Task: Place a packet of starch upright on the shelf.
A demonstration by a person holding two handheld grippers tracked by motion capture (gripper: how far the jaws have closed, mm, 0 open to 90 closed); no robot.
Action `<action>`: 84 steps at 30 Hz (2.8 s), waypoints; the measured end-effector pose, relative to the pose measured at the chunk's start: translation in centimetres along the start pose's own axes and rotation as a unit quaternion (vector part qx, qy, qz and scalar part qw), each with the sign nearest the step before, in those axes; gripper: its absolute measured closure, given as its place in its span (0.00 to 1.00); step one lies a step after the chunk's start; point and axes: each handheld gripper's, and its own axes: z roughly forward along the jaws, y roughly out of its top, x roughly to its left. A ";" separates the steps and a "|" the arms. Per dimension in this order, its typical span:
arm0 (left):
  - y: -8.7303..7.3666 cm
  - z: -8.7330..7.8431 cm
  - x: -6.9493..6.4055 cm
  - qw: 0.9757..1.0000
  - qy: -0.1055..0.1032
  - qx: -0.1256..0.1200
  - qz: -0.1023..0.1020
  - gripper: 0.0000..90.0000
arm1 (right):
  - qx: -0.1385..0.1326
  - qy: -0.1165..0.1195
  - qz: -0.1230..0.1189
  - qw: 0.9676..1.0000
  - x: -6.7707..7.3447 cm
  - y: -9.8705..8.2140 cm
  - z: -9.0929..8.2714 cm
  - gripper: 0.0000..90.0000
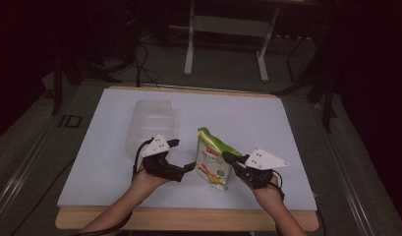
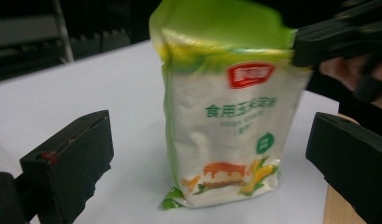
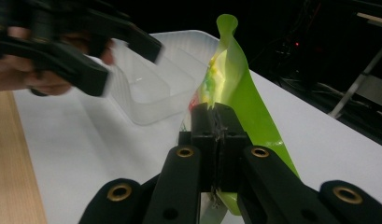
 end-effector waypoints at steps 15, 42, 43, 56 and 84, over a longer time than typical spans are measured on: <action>1.4 5.4 1.4 0.998 -0.049 0.030 -0.029 0.01 | -0.002 0.009 -0.019 1.000 0.5 -0.1 -0.2 0.99; 1.7 6.0 0.2 0.995 -0.091 0.029 -0.003 0.95 | 0.000 0.035 0.015 0.999 0.2 -0.2 0.5 0.94; 1.9 5.9 0.0 0.996 -0.088 0.028 -0.008 0.95 | -0.005 0.037 0.019 0.999 0.1 -0.2 0.3 0.92; 5.6 4.2 -1.0 0.998 -0.066 -0.005 -0.012 0.96 | -0.074 0.029 0.014 0.997 -0.1 2.7 -2.6 0.56; 15.2 -2.9 4.1 0.993 0.043 -0.104 -0.036 0.96 | -0.099 -0.005 0.114 0.988 -4.0 1.2 -7.0 0.15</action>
